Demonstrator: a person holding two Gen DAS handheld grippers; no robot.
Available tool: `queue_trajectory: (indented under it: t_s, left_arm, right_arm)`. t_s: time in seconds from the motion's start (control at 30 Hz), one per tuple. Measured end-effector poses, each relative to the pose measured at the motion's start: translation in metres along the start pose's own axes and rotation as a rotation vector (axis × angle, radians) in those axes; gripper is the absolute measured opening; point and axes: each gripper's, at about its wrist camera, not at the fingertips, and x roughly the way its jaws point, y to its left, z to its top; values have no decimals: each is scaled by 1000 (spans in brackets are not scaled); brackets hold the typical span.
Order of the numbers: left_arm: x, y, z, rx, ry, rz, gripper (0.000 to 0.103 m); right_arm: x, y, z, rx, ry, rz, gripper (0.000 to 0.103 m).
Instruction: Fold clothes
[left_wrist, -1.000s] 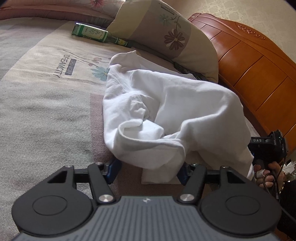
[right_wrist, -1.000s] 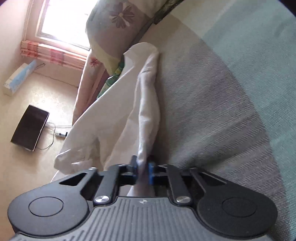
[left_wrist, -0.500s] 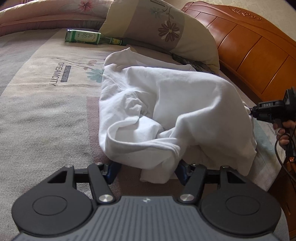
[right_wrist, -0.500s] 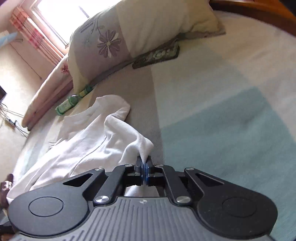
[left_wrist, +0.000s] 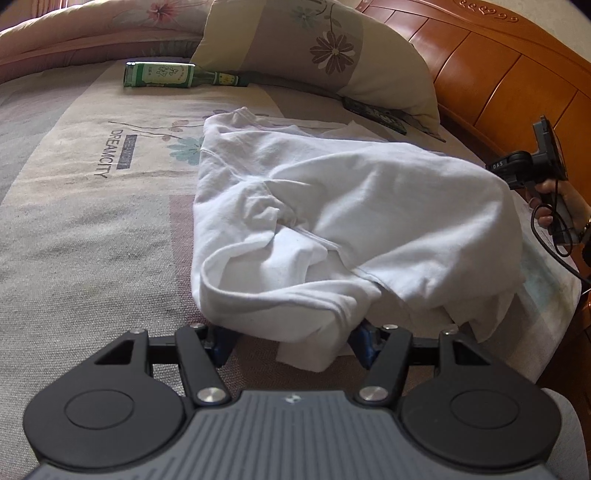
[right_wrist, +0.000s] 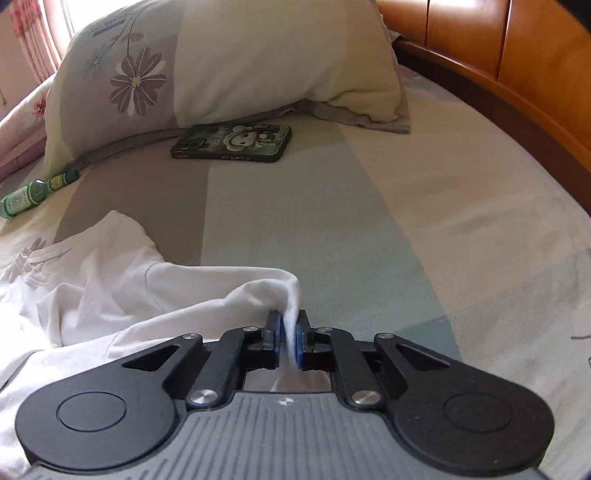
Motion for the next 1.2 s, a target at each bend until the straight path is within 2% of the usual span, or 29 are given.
queue_trajectory:
  t_s: [0.07,0.13,0.2,0.33,0.43,0.6,0.63,0.67,0.83,0.87,0.93,1.0,1.2]
  left_arm:
    - [0,0,1,5,1,1,63]
    - [1,0,2,6,2,1,63]
    - [1,-1,2,6,2,1,63]
    - [0,-2,2,1,-3,-2,65]
    - [0,-4,3,-3,-8,0,68]
    - [0,-7,3,-3,-7,13,68]
    - [0,-7,3,-3,-7,13,69]
    - [0,-8,3,-4,-7,12,69]
    - [1,-10,5,1,-4,12,73]
    - [1,-11,5,4,-4,14,73]
    - [1,-13,4,11,-5,21,73]
    - [1,-14,4,23,-4,27,73]
    - [-5,-21,11,26,51,49,72]
  right_arm:
    - [-15,-3,-10,27,-13,47,29]
    - [-36,-8,-21,49,-27,80,32]
    - [-55,-17,-35,84,-42,132,40]
    - [-85,-45,-72,213,-36,259,45]
    - [-85,-63,-107,360,39,409,45]
    - [-72,-55,-163,535,137,587,46]
    - [-68,-51,-166,559,133,601,47]
    - [-63,-47,-166,579,124,608,53]
    - [-40,-26,-168,675,79,642,52]
    - [-35,-22,-168,694,70,648,49]
    - [-21,-20,-166,732,55,654,36]
    - [-10,-19,-164,745,51,638,1]
    - [-24,-18,-154,671,53,577,4]
